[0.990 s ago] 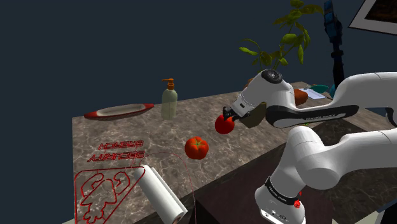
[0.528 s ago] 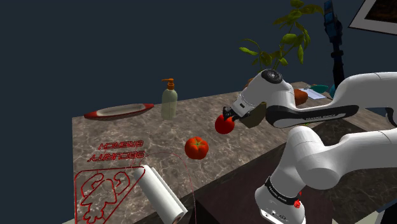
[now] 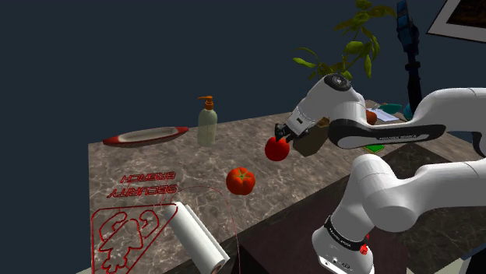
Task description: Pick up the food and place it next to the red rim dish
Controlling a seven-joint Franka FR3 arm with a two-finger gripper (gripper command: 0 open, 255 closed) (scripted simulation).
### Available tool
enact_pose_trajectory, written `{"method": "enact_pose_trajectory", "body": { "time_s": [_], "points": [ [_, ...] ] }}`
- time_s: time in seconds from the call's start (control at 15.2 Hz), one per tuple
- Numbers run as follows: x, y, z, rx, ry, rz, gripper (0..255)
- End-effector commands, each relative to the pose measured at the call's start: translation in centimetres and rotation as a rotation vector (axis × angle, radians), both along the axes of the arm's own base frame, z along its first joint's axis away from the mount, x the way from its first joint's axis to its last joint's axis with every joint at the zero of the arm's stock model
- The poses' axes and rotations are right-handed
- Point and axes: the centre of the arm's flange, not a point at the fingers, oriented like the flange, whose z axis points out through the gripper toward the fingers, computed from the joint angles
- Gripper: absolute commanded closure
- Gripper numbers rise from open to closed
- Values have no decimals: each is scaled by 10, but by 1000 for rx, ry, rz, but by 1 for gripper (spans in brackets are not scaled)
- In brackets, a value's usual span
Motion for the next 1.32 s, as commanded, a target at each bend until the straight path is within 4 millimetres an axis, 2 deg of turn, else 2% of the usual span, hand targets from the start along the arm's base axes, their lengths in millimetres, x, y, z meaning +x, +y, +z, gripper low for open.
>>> {"method": "enact_pose_trajectory", "body": {
  "time_s": [0.0,1.25],
  "points": [
    [-1,0,10,0,0,0,255],
    [-1,0,111,0,0,0,255]
  ]
}}
